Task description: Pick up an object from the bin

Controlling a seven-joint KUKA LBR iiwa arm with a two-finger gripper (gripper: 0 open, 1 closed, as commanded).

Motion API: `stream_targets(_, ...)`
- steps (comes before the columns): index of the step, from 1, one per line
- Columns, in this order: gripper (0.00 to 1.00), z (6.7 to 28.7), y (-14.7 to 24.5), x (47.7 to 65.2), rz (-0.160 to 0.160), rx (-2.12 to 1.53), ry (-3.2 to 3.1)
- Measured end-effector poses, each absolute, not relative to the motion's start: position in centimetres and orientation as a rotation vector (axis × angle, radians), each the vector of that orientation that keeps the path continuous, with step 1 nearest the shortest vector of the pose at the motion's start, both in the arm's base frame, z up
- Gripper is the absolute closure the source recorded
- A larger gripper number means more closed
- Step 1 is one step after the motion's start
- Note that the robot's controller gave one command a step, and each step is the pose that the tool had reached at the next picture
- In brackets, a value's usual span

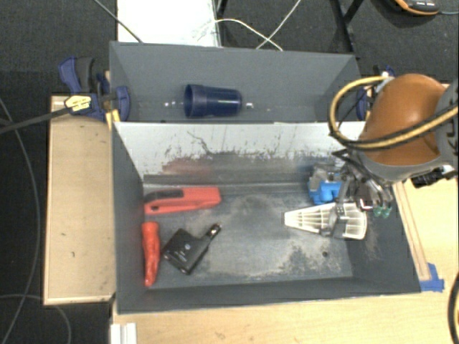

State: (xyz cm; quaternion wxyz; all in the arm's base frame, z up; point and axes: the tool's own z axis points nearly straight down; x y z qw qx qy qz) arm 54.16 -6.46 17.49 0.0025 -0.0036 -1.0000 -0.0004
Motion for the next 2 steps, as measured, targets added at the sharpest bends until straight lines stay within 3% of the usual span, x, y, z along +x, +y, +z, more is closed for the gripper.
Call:
stream_targets(1, 0.0, 17.9, -6.4, 54.4, 0.0, -0.005, -3.145)
stream_targets(2, 0.0, 7.0, -10.7, 55.3, -0.002, 0.092, -3.143)
